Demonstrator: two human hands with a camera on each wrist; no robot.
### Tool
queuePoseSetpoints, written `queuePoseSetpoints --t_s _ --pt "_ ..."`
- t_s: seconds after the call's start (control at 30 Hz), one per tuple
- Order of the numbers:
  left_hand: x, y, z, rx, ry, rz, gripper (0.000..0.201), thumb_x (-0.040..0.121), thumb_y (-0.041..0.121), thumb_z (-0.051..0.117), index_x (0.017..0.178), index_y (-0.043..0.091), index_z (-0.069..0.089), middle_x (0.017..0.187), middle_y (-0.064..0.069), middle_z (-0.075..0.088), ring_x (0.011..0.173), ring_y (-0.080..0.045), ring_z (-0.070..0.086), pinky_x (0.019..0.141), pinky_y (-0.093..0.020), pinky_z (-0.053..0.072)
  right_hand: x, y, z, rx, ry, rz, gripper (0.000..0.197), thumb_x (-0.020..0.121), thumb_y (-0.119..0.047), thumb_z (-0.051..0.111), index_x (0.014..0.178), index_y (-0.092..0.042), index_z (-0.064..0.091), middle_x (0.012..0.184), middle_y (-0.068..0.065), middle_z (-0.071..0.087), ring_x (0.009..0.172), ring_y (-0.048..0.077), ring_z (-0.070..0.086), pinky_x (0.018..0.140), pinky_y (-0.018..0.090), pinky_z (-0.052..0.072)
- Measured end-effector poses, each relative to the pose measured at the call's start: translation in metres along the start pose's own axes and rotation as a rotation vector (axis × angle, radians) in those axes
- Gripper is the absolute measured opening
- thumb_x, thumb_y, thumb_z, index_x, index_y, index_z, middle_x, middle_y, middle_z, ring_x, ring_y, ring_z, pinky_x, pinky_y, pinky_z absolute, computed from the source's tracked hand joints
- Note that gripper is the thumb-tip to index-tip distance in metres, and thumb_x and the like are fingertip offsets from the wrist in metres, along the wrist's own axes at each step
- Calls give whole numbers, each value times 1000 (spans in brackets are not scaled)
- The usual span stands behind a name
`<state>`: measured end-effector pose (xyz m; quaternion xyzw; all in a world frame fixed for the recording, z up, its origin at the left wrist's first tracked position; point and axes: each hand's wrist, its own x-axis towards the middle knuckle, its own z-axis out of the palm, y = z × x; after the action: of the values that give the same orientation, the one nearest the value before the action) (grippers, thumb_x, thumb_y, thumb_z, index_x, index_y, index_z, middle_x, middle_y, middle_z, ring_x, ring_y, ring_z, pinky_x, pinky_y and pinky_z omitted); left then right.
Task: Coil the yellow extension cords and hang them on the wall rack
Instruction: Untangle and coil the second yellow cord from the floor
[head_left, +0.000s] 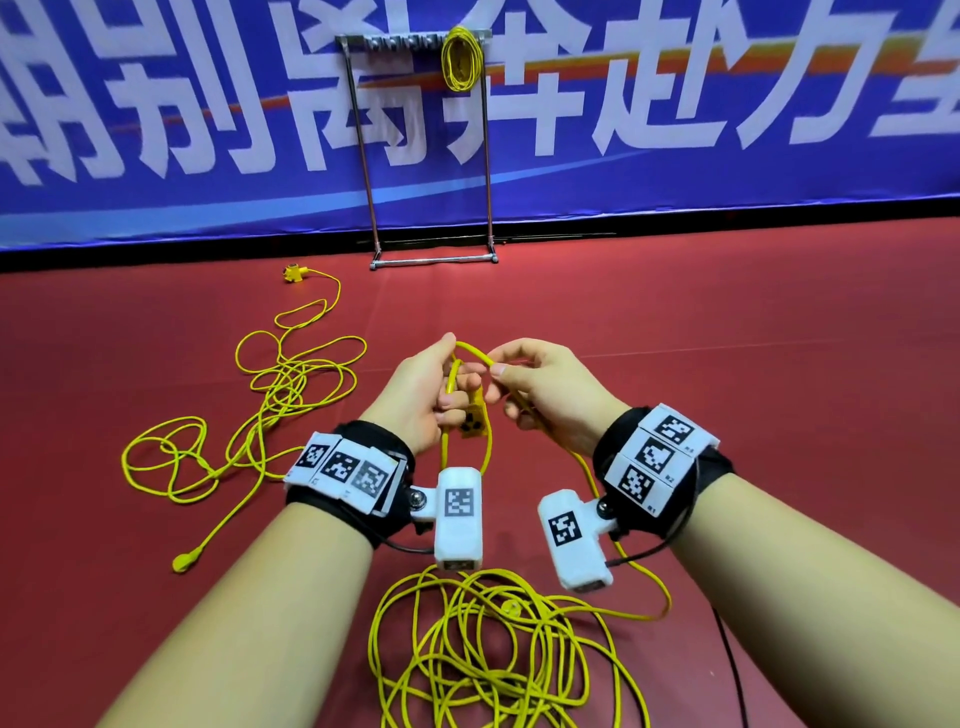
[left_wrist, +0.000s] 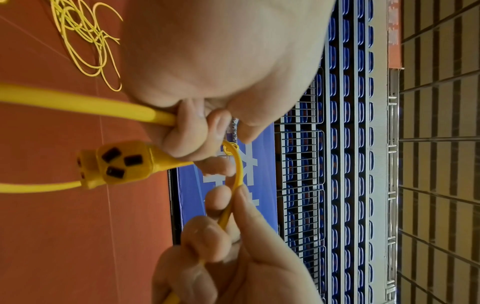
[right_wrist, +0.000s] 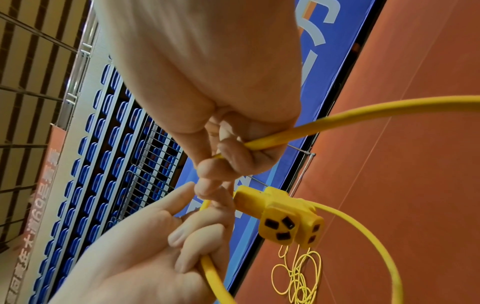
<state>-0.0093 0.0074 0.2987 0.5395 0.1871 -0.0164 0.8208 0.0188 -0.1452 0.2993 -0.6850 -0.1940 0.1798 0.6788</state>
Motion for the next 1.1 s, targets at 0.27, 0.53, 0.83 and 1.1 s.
queuePoseSetpoints --t_s 0.27,0.53,0.83,1.1 --pt "9 -3 -6 -66 123 59 35 102 35 47 80 9 48 57 0 47 34 -7 29 28 -15 17 -7 -2 12 4 -88 9 21 90 7 47 106 -3 55 78 19 63 50 21 50 47 28 32" --pt "9 2 -9 -22 182 116 27 104 20 43 88 3 57 64 -2 45 38 -6 31 30 -15 20 -12 5 22 -42 -278 25 11 95 5 49 105 0 51 89 17 69 58 25 61 50 30 50" --pt "8 20 -25 -129 241 147 32 107 20 30 85 9 50 39 6 31 41 -11 34 44 -20 33 -5 36 5 -266 -409 152 10 99 -1 49 100 -3 59 76 13 65 59 20 62 59 30 51" --pt "7 26 -30 -170 316 197 40 106 33 28 89 10 55 44 9 27 31 -6 19 34 -17 14 -1 75 -15 -568 -406 177 16 99 -22 57 94 -9 65 63 5 62 56 15 57 56 24 43"
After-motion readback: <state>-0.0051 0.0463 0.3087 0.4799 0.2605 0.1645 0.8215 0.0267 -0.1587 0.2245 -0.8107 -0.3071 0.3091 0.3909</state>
